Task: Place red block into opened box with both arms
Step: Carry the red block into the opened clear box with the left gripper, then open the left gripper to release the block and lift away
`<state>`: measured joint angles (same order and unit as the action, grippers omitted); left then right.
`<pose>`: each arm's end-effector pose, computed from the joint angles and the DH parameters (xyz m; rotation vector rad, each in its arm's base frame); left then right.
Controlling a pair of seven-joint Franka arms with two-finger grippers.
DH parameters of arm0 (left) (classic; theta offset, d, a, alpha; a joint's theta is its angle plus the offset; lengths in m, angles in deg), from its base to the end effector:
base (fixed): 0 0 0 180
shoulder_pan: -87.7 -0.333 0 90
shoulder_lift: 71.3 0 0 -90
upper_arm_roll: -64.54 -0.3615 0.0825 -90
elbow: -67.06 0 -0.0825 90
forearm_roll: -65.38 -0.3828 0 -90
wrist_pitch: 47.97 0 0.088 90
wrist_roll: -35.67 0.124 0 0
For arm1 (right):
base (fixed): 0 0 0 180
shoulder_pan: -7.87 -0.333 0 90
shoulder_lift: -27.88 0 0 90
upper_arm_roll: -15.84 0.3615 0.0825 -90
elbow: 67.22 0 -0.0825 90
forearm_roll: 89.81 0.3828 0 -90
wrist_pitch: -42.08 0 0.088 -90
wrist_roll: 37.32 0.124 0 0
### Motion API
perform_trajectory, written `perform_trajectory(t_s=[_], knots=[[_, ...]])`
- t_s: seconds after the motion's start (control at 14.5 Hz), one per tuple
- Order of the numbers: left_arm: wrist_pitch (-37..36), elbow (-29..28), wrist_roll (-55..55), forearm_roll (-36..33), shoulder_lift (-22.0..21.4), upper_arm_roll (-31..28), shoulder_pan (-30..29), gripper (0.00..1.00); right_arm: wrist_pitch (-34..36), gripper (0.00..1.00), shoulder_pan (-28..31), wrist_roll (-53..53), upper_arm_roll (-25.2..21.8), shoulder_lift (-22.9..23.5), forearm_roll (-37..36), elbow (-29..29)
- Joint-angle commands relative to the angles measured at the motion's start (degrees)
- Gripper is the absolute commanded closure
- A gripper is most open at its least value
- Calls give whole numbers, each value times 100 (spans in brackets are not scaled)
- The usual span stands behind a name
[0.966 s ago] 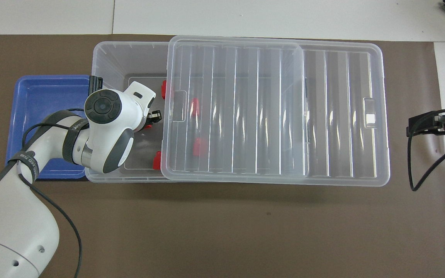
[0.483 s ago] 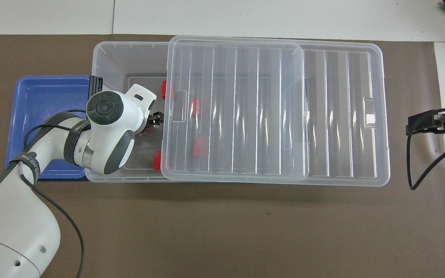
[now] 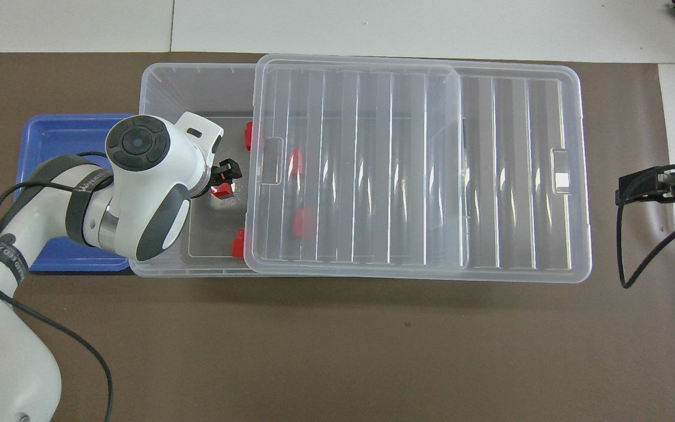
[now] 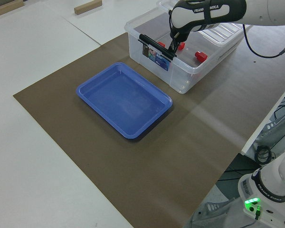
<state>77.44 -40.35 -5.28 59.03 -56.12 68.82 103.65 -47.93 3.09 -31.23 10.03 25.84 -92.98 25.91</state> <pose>0.5991 -0.2116 0.4047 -3.0669 -0.4678 -0.1245 0.5394 -0.0177 0.6468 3.0831 -0.1908 -0.0258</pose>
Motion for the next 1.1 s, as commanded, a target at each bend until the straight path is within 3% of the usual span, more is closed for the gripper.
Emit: perform_trajectory(t_s=[0.0, 0.14, 0.21, 0.34, 0.62, 1.03], knots=[[-419, 0, -289, 291, -314, -15, -22, 2, -104, 0, 91, -134, 27, -104, 115, 135], [-683, 79, -650, 300, -437, -6, -13, 2, -122, 0, 91, -213, 27, -104, 115, 153], [-814, 123, -668, 309, -516, -6, -22, 0, -235, 5, 108, -318, 27, -104, 115, 205], [-1332, 421, -625, 467, -674, -68, -83, 0, -376, 100, 135, -634, -8, -130, 115, 311], [-2641, 1397, 83, 520, -710, -77, -390, 0, -1201, 100, 345, -705, -8, 194, 123, 302], [-3267, 1434, 2341, 441, -1377, -86, -1347, 0, -2529, 100, 504, -1066, -8, 1335, 326, -39]])
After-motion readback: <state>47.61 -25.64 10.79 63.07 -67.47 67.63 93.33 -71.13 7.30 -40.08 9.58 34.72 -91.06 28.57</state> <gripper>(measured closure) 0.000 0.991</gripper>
